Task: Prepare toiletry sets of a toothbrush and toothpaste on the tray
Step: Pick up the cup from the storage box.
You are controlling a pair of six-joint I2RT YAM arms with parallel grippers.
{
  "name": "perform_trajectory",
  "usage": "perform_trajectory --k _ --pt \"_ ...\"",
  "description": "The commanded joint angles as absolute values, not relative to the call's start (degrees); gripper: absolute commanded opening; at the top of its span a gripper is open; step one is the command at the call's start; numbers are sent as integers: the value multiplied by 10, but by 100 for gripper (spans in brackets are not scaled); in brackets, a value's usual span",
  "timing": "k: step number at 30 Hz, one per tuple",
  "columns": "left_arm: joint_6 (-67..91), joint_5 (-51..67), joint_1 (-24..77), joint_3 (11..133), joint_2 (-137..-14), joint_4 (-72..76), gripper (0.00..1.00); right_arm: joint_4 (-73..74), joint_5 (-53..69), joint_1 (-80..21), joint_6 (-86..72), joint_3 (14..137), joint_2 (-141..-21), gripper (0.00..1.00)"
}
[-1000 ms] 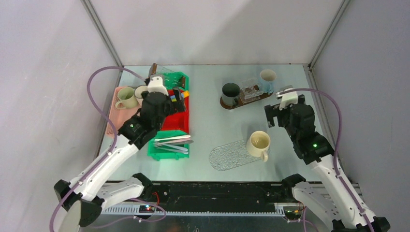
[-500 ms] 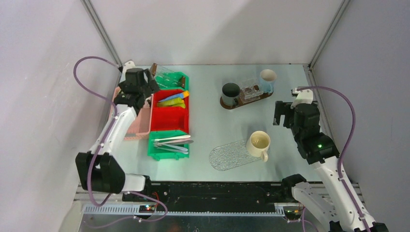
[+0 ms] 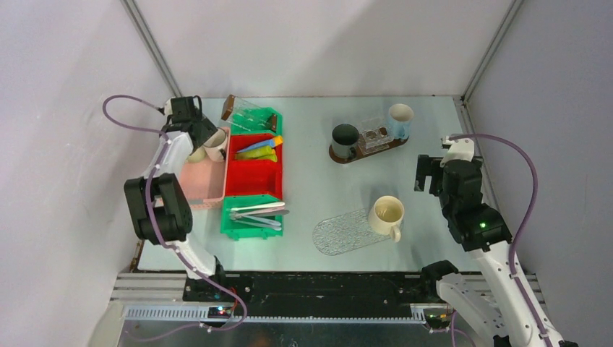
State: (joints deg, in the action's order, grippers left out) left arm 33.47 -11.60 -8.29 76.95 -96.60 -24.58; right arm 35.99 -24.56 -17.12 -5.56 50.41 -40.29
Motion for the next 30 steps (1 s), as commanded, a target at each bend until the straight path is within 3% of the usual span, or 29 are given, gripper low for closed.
perform_trajectory --k 1,18,20,26,30 --pt "346 -107 -93 809 -1000 -245 75 371 -277 -169 -48 511 -390 99" --pt "365 -74 -115 846 -1092 -252 42 428 -302 -169 -83 511 -377 99" --pt "363 -68 -116 841 -1090 -253 36 432 -302 -170 -92 511 -377 99" --pt "350 -57 -118 821 -1049 -255 3 430 -302 -170 -129 511 -377 99" --pt "337 -56 -118 803 -1001 -262 0 415 -245 -171 -161 511 -341 99"
